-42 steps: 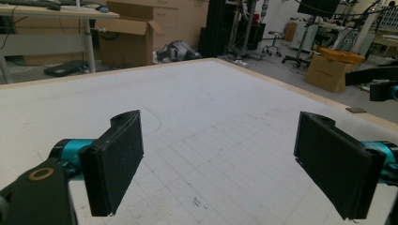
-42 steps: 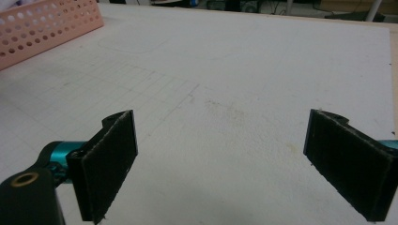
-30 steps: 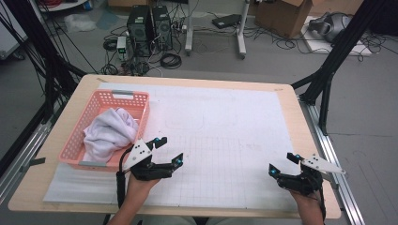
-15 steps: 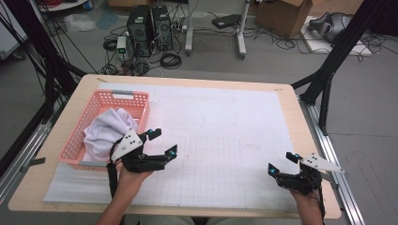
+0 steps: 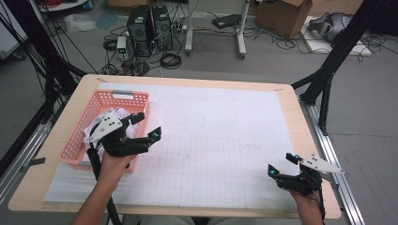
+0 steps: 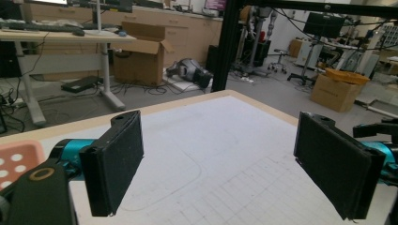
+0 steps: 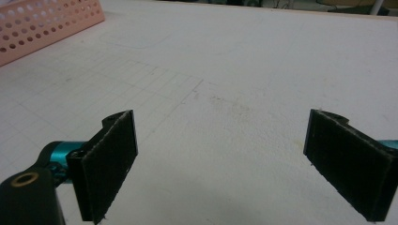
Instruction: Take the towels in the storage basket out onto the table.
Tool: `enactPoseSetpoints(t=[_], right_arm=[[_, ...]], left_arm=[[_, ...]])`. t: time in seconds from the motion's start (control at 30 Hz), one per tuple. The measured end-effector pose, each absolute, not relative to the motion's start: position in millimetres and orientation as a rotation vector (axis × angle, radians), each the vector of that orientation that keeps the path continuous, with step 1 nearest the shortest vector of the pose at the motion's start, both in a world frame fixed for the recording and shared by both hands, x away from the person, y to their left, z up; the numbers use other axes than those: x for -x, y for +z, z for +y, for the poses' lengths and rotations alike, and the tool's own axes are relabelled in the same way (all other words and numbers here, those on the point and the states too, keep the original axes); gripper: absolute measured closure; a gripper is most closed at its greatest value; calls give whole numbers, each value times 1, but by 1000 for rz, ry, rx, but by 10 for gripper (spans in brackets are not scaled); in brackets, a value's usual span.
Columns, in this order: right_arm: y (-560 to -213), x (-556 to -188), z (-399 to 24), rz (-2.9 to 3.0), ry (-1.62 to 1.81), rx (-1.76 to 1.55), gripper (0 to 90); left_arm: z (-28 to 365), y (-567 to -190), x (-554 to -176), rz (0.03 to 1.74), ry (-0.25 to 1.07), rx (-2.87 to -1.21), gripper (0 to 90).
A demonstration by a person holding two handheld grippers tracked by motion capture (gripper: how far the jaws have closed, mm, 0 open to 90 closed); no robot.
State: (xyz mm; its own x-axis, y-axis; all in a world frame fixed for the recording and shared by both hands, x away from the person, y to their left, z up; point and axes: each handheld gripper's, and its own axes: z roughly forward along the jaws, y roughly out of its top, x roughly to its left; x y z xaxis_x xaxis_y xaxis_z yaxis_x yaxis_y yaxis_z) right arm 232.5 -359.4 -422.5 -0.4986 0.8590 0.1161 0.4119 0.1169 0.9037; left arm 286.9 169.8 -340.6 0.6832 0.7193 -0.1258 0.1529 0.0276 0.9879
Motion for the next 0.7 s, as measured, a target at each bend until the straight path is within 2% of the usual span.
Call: enactPoseSetpoints(t=[0.43, 0.7], right_arm=[[-422, -232, -359, 1964, 1361, -1224, 87], [-424, -234, -356, 1980, 1351, -1215, 87]], left_arm=[[210, -337, -298, 858, 574, -1500, 161], [244, -342, -317, 986, 573, -1519, 160]])
